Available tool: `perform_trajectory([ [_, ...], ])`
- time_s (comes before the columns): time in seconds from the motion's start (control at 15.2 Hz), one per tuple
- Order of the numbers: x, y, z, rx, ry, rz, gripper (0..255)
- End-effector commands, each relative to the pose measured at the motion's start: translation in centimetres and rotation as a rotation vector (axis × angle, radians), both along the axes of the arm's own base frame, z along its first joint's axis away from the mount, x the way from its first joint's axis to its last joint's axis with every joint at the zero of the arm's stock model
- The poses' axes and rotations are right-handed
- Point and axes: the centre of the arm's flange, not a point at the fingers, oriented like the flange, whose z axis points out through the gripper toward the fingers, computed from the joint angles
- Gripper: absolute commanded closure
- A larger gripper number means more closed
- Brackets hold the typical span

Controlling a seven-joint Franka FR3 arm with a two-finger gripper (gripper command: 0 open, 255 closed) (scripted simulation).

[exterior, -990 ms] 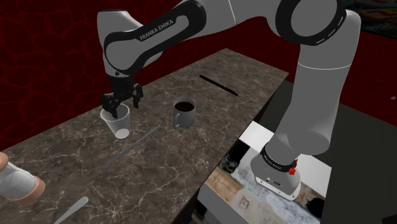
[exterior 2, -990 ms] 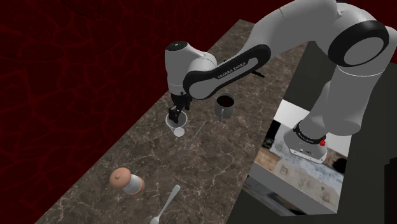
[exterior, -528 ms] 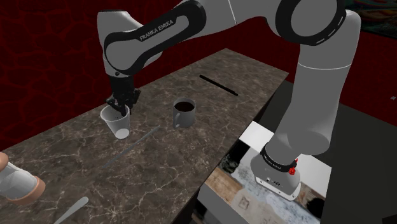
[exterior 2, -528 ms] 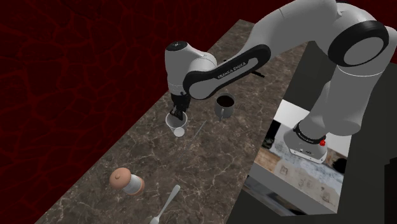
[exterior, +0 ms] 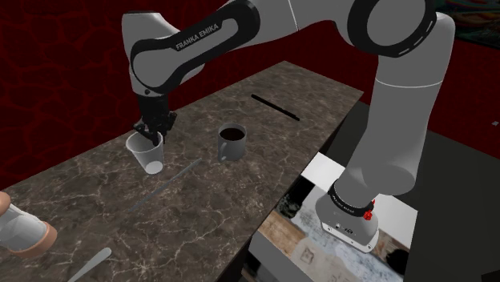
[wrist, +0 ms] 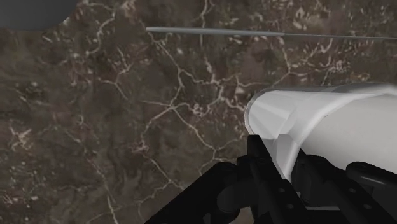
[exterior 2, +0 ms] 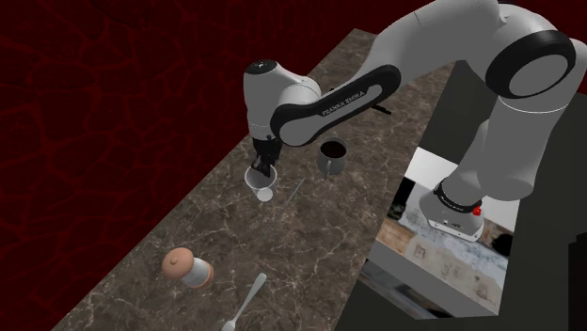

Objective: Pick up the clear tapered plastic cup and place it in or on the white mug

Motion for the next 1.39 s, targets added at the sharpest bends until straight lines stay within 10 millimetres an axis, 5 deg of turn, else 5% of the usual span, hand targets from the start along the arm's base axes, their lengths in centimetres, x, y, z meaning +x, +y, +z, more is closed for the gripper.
perform_trajectory([
  [0.0, 0.0, 0.0, 0.8, 0.0, 0.0, 0.0, 255],
  [1.32, 0.0, 0.0, 11.4, 0.0, 0.0, 0.0, 255],
])
